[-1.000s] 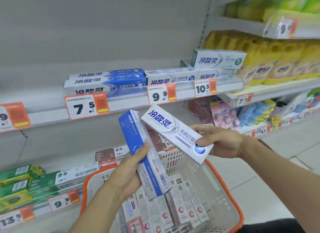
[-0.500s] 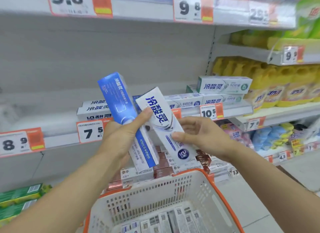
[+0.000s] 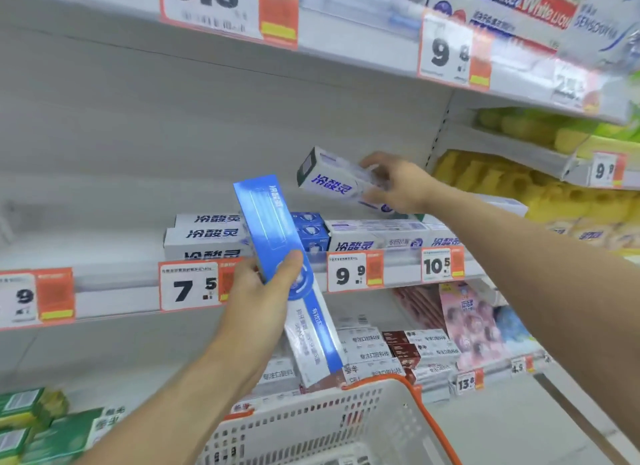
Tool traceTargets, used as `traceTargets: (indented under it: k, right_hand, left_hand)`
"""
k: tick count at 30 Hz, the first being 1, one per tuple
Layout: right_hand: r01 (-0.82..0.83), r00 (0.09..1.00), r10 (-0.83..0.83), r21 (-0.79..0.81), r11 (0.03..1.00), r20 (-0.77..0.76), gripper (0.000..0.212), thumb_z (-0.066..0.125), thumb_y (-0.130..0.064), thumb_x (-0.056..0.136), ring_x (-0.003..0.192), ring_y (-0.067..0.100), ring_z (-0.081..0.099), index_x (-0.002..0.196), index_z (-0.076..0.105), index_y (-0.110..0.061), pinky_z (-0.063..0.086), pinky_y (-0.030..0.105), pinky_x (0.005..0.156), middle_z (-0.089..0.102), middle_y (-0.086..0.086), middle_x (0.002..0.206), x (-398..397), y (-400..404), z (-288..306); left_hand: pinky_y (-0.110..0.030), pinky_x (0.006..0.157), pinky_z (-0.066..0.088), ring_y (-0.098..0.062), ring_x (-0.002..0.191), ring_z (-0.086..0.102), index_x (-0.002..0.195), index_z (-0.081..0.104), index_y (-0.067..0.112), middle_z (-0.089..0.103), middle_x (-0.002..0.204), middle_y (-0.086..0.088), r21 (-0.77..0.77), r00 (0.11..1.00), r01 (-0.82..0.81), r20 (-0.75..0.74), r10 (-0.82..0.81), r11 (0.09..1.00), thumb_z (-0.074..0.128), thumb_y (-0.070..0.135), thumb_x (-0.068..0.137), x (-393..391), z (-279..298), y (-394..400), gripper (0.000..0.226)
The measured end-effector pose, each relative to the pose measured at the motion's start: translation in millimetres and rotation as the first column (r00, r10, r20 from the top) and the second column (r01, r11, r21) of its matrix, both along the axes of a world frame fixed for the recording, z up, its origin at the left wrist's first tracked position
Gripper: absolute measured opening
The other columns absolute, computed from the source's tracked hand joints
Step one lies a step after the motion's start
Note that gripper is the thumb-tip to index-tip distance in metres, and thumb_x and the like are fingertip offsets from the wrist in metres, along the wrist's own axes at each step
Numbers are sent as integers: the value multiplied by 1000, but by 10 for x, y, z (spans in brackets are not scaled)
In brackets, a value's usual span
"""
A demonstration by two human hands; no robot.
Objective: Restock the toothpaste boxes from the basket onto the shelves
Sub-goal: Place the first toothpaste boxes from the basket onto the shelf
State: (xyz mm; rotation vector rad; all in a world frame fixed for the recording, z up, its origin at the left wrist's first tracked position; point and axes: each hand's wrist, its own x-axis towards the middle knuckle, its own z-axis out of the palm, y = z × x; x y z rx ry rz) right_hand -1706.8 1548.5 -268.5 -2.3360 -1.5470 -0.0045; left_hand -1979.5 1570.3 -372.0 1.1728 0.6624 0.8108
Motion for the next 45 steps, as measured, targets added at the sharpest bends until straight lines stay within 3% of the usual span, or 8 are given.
traceTargets:
  k: [3,7,13,17,27,35,41,45]
  right_hand:
    - [35,999,-25,-259,965,40,55,79,-28,84,103,25,63,133,54,-23,52,39,93,65,5,122,99,94,-4]
    - [76,993,-35,-394,916,110,53,80,-25,83,104,22,62,130,56,-25,51,37,93,63,0,119,139,116,87]
    - [84,975,16,-429,899,224,51,80,-19,83,102,23,62,129,57,-26,51,37,92,62,-2,119,73,138,203]
    - [76,953,42,-368,927,301,51,79,-15,81,98,26,63,127,60,-27,51,36,89,67,2,117,74,119,281]
    - [136,931,4,-356,925,366,58,81,-16,81,105,27,61,133,58,-29,53,38,88,64,3,125,81,88,268]
    - [165,920,-4,-380,910,391,59,82,-19,80,101,26,60,132,58,-31,54,40,89,62,2,124,36,108,319]
    - [189,907,-8,-391,901,420,61,82,-19,80,100,26,60,134,55,-30,51,36,82,62,3,124,15,127,330]
    - [199,908,-21,-387,900,419,60,82,-19,80,100,26,60,133,56,-31,53,39,87,62,2,124,-8,139,342]
  left_hand:
    - [-25,74,48,-12,89,64,103,56,19,66,109,-6,85,993,-69,-92,77,994,63,42,94,-4,0,82,26]
    - [-8,55,39,-1,84,60,108,51,18,63,111,-5,145,983,-110,-134,130,983,58,40,96,-12,-17,151,26]
    - [-16,59,39,-7,80,60,99,50,21,62,107,-8,182,980,-100,-152,129,978,60,40,95,18,-23,92,21]
    - [-19,66,43,-7,89,63,103,51,23,64,101,1,236,977,-122,-144,158,964,62,38,93,48,-26,89,21]
    - [-4,56,42,8,75,61,101,50,26,64,95,5,297,978,-94,-150,144,950,62,39,93,85,-44,47,20]
    - [-19,63,44,5,76,62,99,48,29,65,93,4,300,979,-87,-151,137,950,62,40,93,62,-22,42,19]
    - [-12,59,42,9,76,61,101,48,30,64,91,11,303,980,-81,-149,131,950,62,41,93,57,-26,46,19]
    - [-3,56,42,11,76,61,100,48,30,65,91,10,302,982,-83,-140,130,950,62,37,93,45,-40,52,18]
